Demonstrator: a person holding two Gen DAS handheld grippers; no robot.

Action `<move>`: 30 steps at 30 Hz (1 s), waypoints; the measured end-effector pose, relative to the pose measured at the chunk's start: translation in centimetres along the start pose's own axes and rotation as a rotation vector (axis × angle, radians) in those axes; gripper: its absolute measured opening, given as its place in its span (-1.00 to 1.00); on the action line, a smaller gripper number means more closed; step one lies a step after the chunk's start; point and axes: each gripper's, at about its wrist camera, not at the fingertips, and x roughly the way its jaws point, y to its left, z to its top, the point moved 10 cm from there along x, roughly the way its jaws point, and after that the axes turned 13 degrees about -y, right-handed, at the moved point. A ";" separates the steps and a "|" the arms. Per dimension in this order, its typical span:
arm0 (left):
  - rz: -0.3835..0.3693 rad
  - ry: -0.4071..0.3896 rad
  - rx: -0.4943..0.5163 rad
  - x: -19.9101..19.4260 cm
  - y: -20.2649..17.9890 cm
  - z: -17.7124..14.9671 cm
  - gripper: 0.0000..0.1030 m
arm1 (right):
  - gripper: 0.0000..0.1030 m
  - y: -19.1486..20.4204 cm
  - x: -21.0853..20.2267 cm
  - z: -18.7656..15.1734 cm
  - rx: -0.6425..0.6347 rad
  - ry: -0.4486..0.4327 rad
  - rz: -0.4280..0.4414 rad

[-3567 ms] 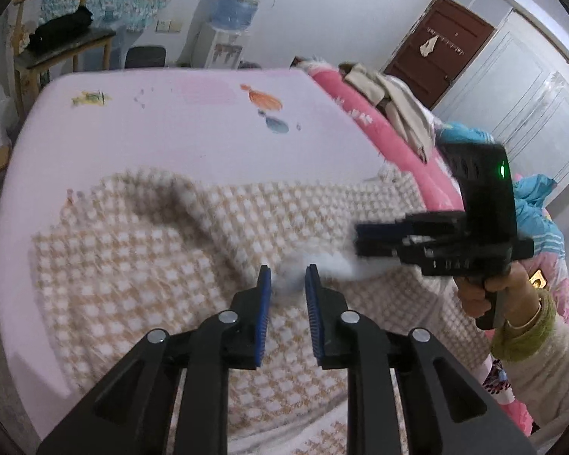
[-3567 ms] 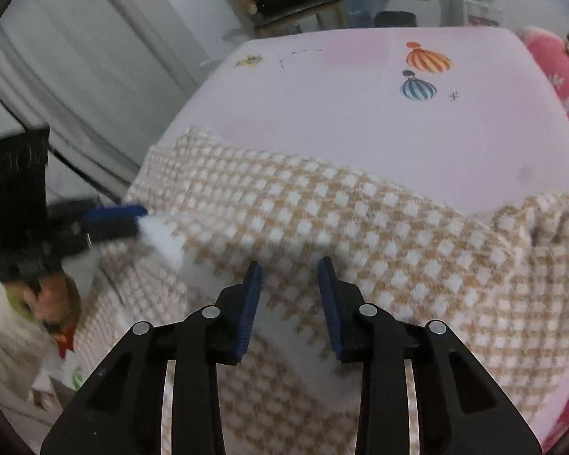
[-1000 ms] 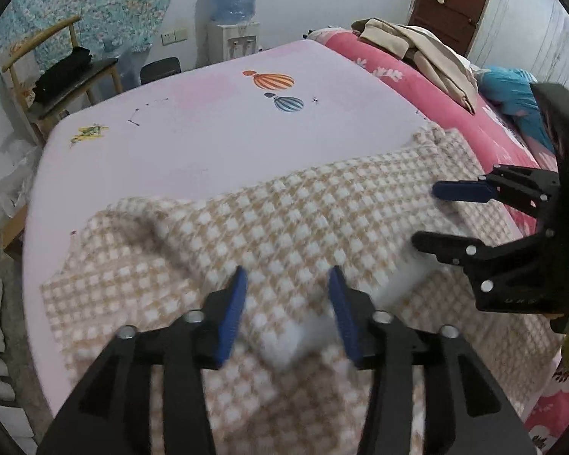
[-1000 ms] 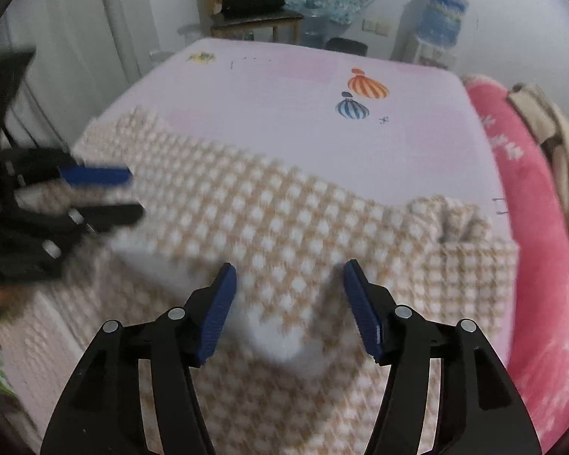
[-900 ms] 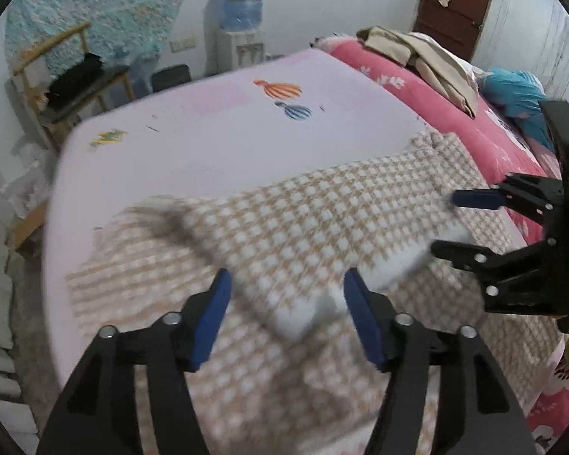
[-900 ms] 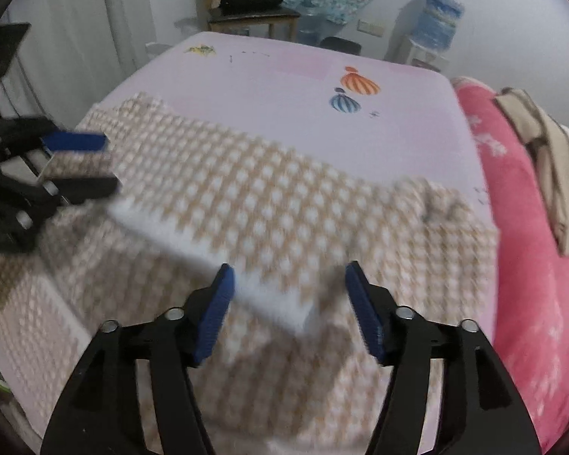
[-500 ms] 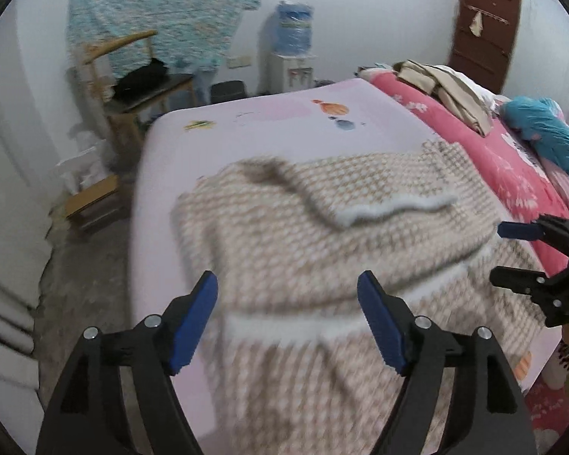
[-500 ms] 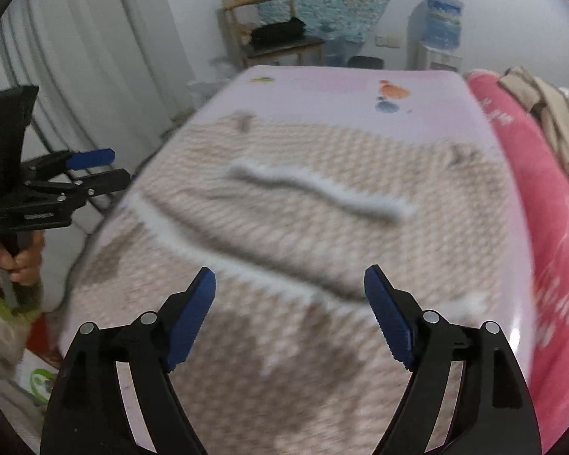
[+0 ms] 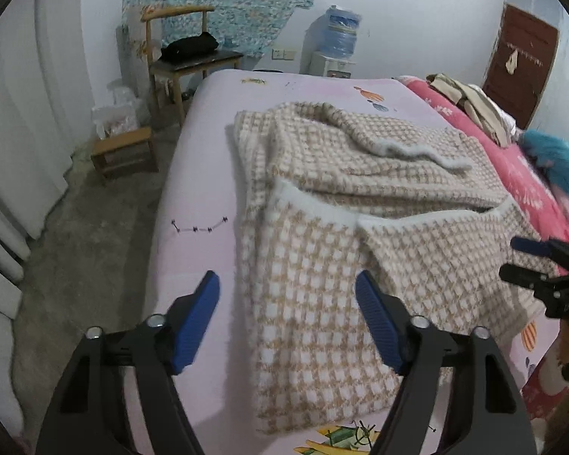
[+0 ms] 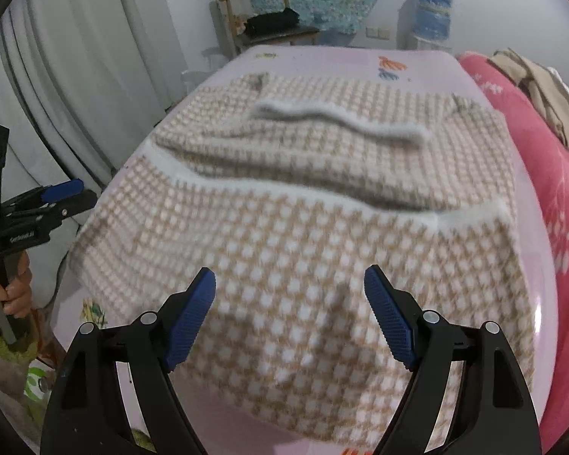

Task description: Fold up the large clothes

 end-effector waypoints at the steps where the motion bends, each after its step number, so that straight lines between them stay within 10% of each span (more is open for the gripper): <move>1: -0.010 -0.001 -0.010 0.2 0.0 -0.1 0.21 | 0.50 -0.1 0.0 -0.2 0.003 0.002 -0.002; 13: -0.029 0.058 -0.023 5.2 0.3 0.0 -0.29 | 0.50 -1.1 0.9 -1.4 0.076 0.024 -0.010; 30: -0.183 0.122 -0.191 8.0 0.4 0.4 -0.31 | 0.50 -1.2 1.5 -1.8 0.093 0.043 0.003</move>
